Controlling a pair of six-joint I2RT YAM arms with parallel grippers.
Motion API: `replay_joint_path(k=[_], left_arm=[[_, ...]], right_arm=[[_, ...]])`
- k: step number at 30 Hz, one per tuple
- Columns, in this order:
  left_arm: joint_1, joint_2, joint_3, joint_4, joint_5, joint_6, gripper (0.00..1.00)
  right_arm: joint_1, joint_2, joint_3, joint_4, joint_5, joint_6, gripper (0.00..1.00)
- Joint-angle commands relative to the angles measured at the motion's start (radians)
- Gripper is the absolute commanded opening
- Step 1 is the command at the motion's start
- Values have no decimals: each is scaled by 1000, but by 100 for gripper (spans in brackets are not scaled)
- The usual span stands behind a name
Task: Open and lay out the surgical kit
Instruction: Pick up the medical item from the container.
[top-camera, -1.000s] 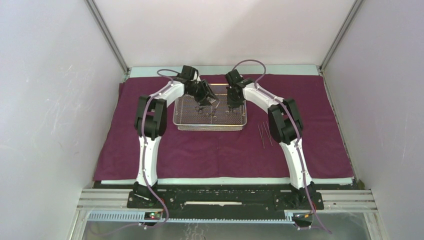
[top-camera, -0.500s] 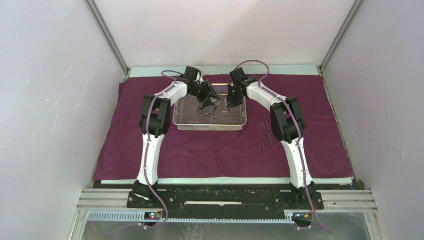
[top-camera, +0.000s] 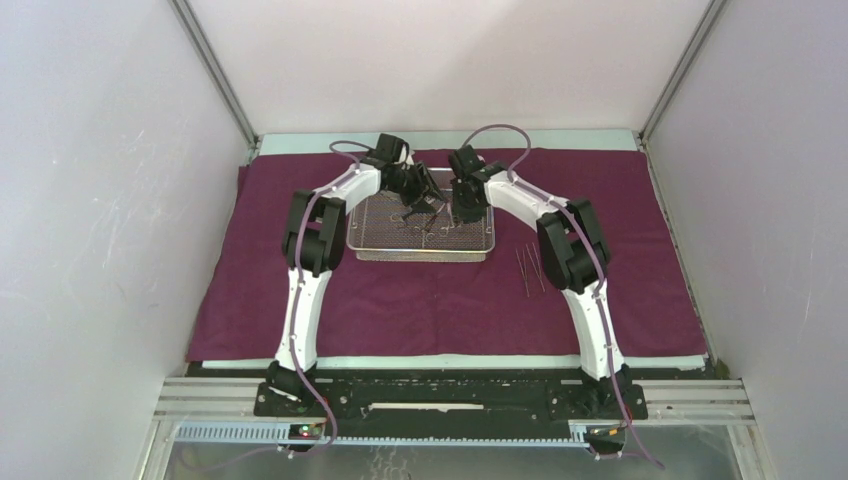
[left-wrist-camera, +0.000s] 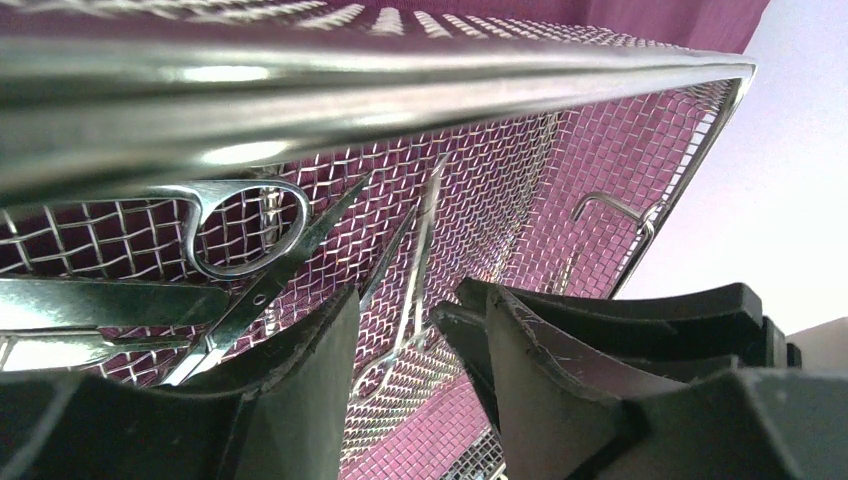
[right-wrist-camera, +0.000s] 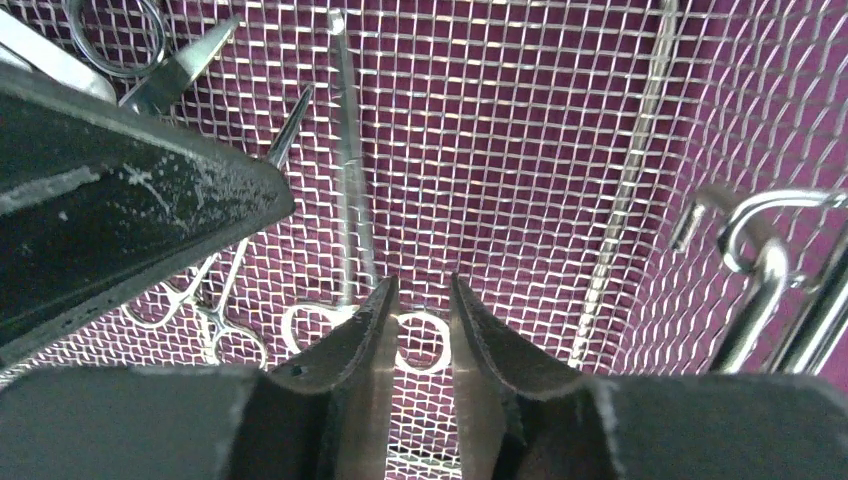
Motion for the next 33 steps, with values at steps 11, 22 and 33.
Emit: replay_joint_path(k=[11,22,33], left_arm=[[7,-50,39,17,-2,19,56],[31,-137,-9,12,-44,30,58],[39,-168,-53,15,-53,38,58]], right_arm=[[75,-91,13,-47,116,-14,43],[108,-52,28,-42,61,34,50],[124,55,94,-106,127,32,50]])
